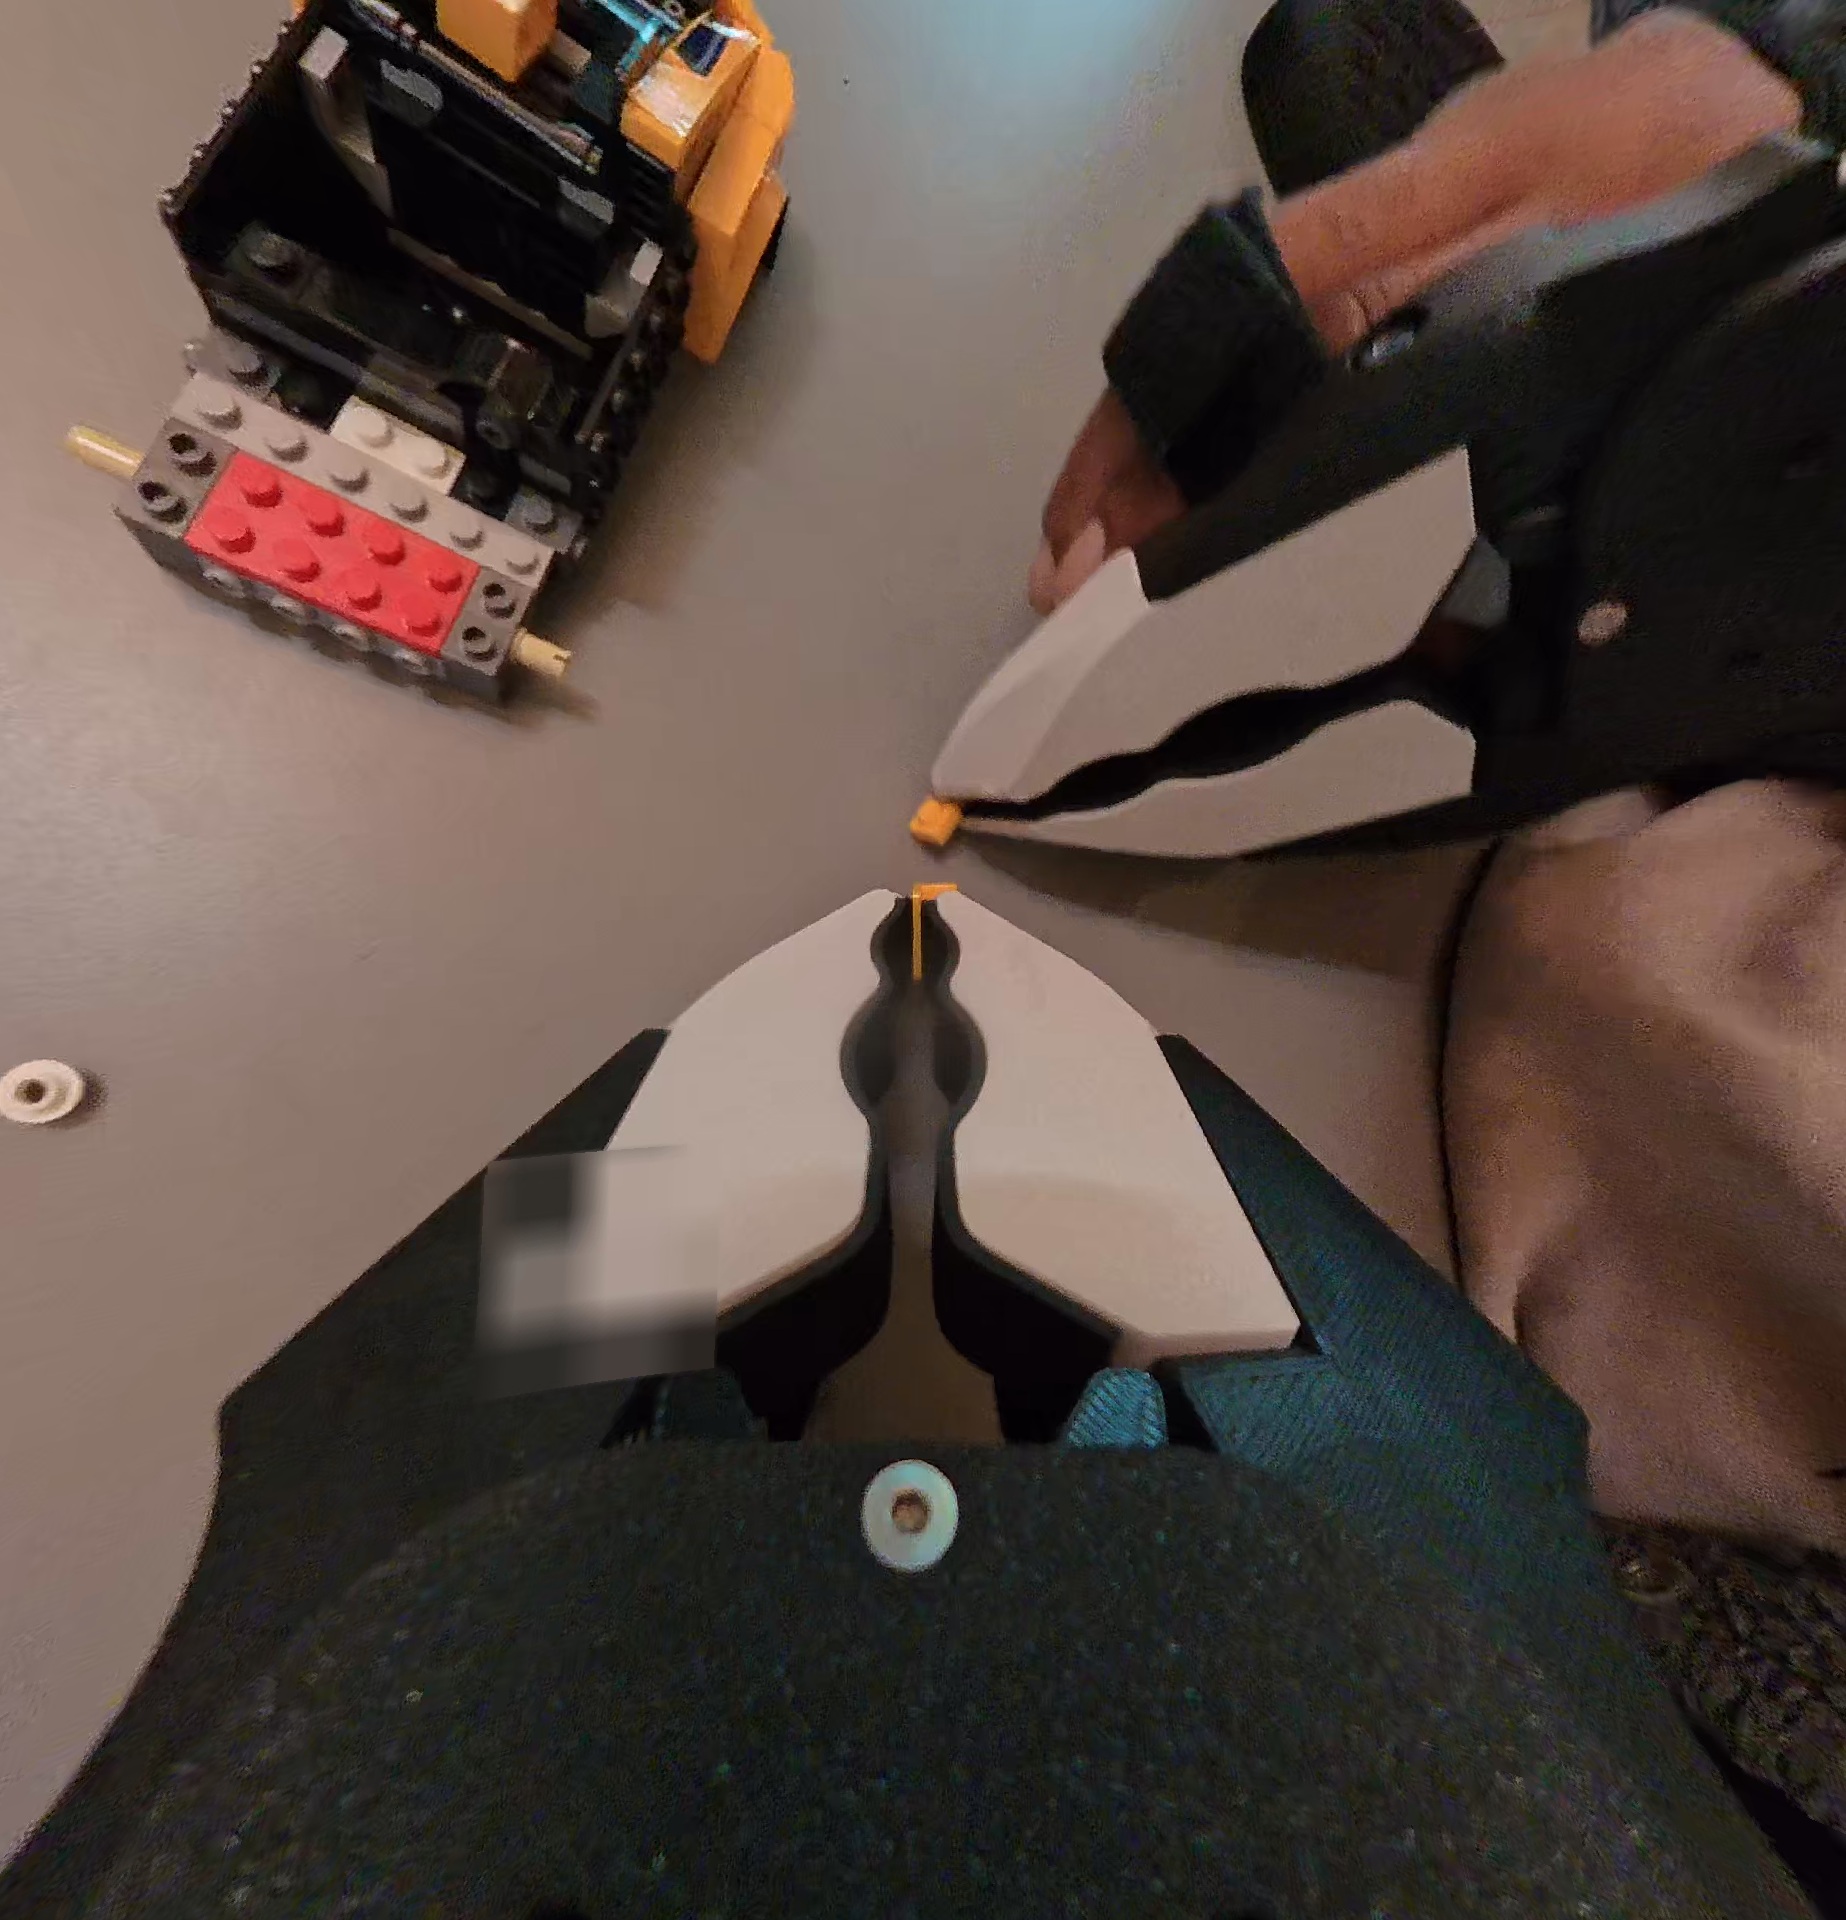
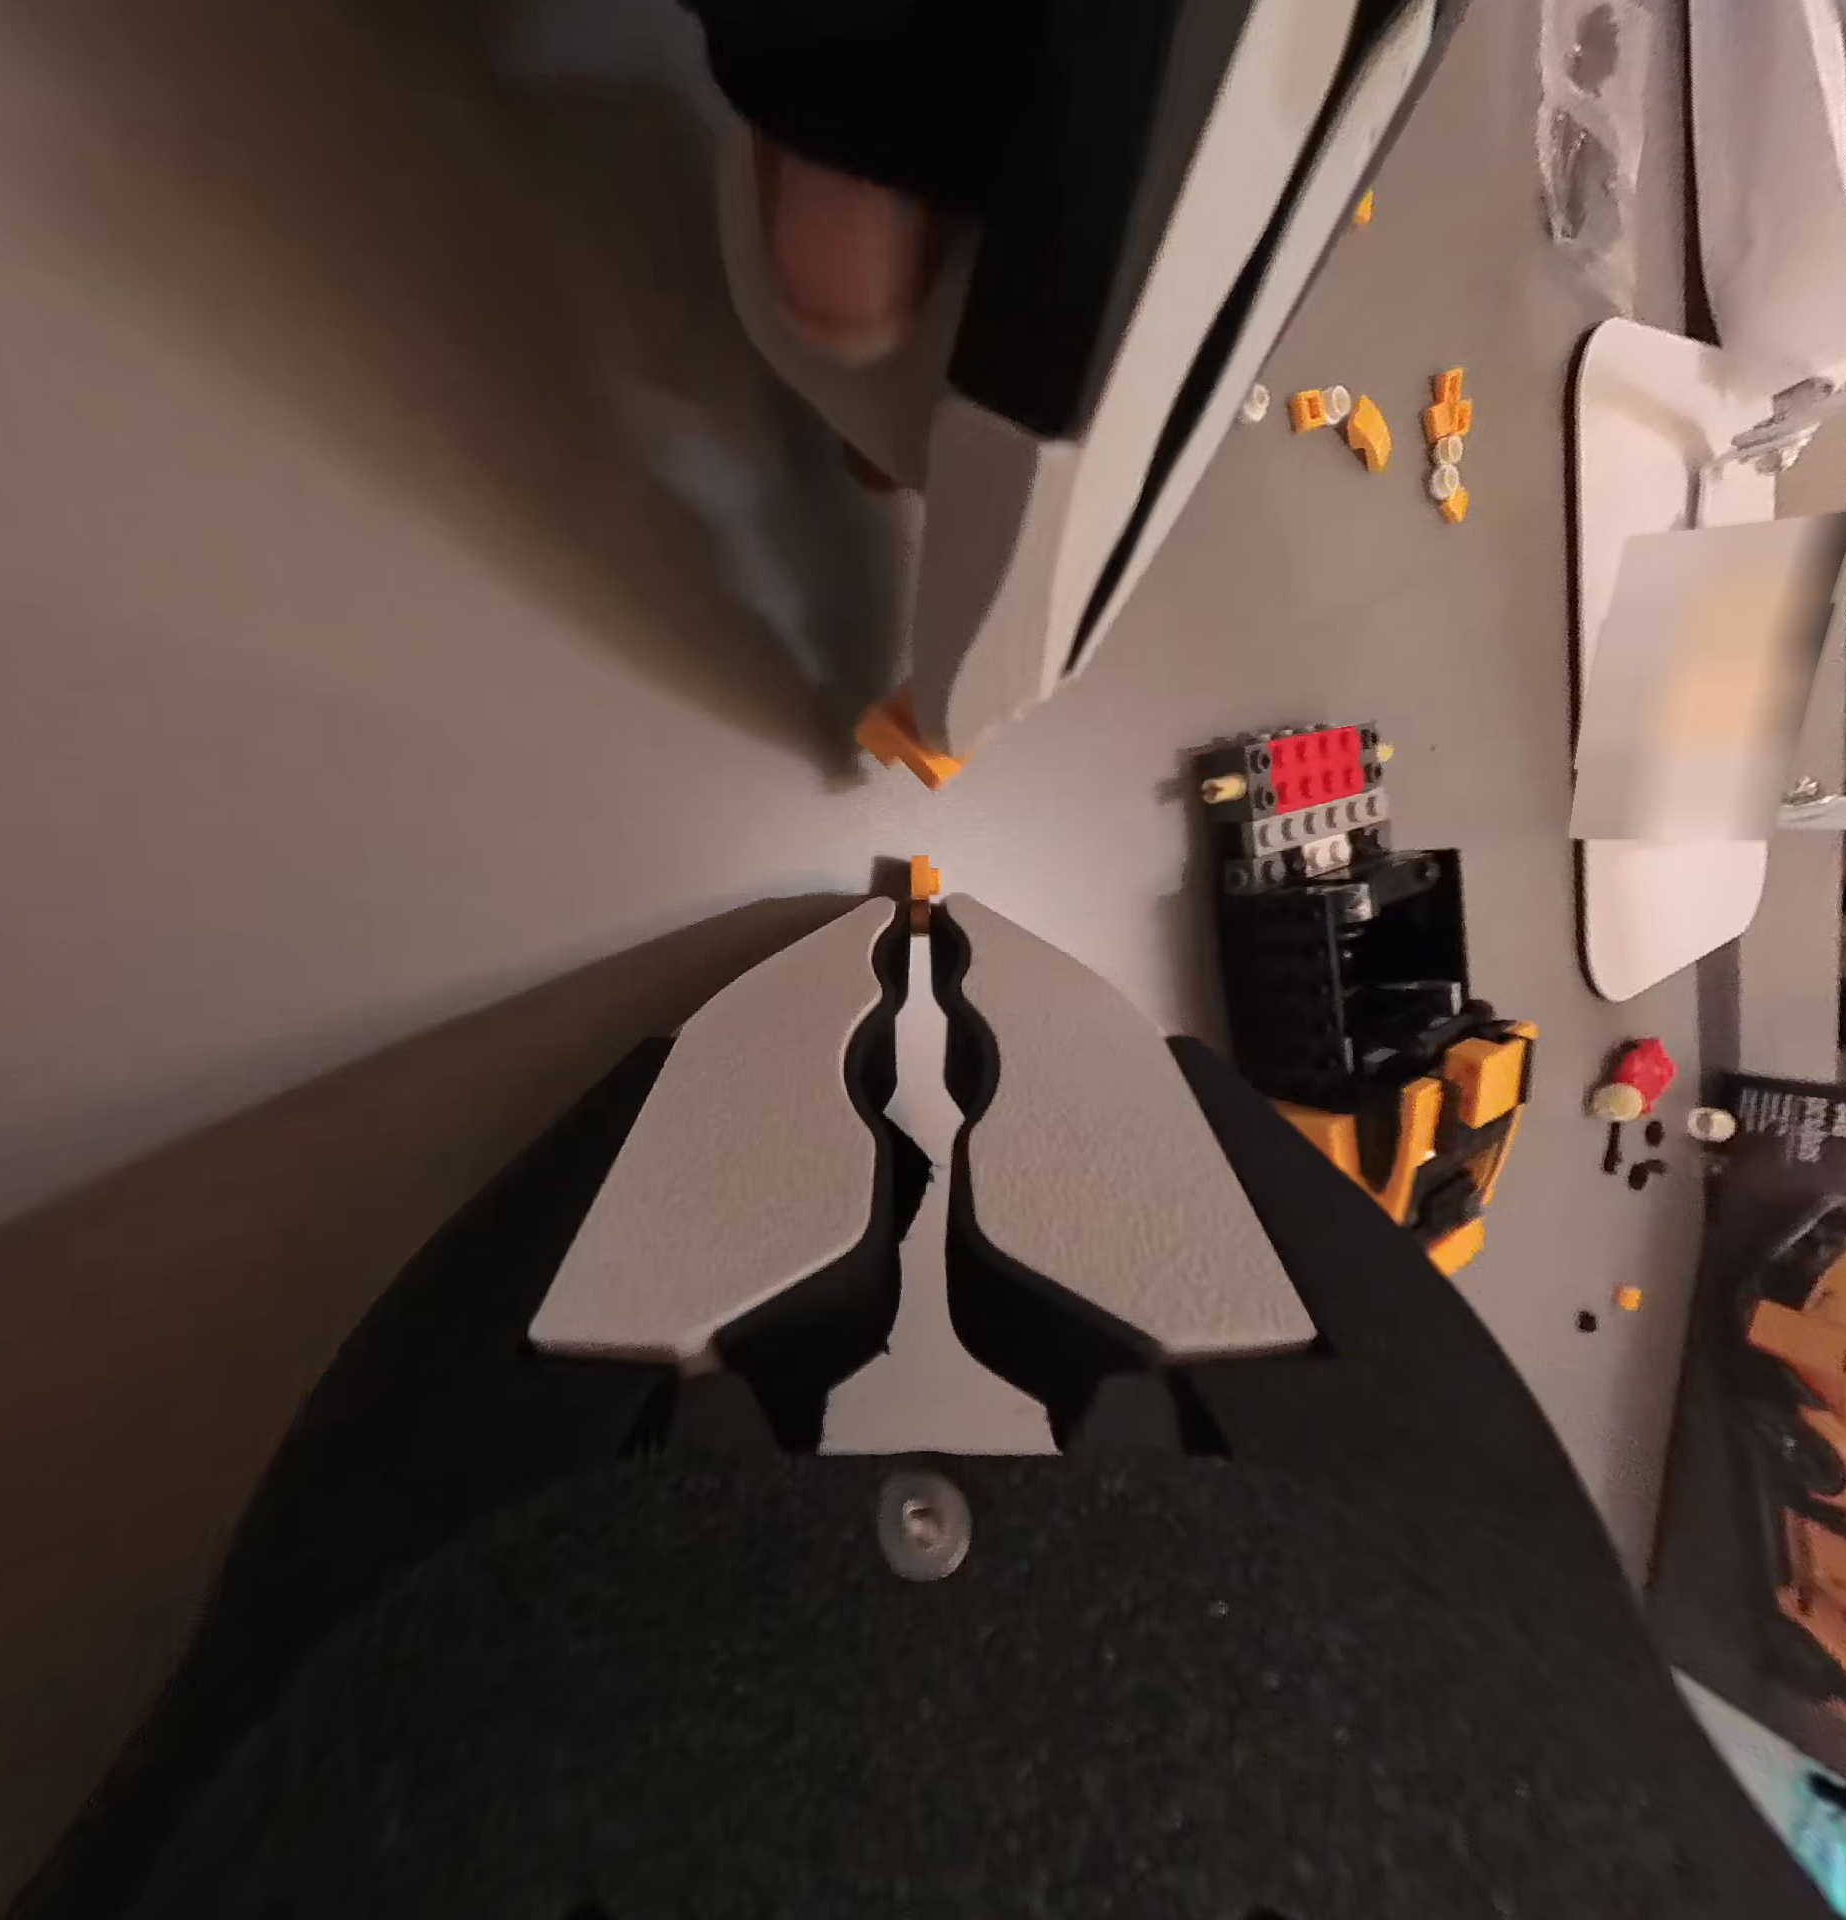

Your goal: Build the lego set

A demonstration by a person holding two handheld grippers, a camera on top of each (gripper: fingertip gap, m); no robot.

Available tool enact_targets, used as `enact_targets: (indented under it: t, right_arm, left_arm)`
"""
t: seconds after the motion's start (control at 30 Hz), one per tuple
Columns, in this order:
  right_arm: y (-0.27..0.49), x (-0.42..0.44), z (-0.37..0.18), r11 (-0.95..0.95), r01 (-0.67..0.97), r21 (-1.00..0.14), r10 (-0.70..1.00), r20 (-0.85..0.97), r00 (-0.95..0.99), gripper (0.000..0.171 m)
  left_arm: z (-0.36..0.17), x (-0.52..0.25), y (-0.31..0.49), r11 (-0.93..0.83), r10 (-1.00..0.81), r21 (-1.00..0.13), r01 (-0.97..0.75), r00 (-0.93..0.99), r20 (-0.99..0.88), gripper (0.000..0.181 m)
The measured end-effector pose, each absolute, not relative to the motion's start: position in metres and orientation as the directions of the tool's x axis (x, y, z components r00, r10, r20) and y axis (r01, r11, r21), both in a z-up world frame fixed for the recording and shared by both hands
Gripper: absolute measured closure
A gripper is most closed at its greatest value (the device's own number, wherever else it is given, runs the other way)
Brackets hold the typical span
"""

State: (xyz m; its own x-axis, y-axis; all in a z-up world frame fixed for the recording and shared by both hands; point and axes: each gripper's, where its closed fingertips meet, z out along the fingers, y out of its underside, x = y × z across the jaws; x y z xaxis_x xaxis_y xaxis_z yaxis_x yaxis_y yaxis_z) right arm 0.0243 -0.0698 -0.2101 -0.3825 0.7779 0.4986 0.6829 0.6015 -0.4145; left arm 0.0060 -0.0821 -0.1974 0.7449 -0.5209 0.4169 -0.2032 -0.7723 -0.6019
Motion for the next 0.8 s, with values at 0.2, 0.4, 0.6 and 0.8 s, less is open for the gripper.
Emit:
enact_targets:
  t: [0.2,0.4,0.6,0.8]
  right_arm:
    - [-0.091,0.027,-0.207,0.474,0.700,-0.534,0.880,0.326,-0.346,0.151]
    - [-0.105,0.031,-0.196,0.309,0.663,-0.682,0.931,0.075,-0.357,0.146]
    - [-0.092,0.032,-0.201,0.334,0.630,-0.701,0.900,0.039,-0.433,0.157]
    - [-0.090,0.029,-0.210,0.347,0.658,-0.668,0.885,0.003,-0.465,0.166]
  left_arm:
    - [-0.201,0.021,-0.084,-0.774,-0.529,-0.595,-0.218,0.739,0.417,0.180]
    - [-0.204,0.021,-0.081,-0.775,-0.517,-0.595,-0.214,0.756,0.402,0.180]
    - [-0.203,0.018,-0.082,-0.776,-0.520,-0.590,-0.223,0.756,0.398,0.180]
    - [-0.206,0.019,-0.084,-0.790,-0.513,-0.568,-0.230,0.755,0.409,0.180]
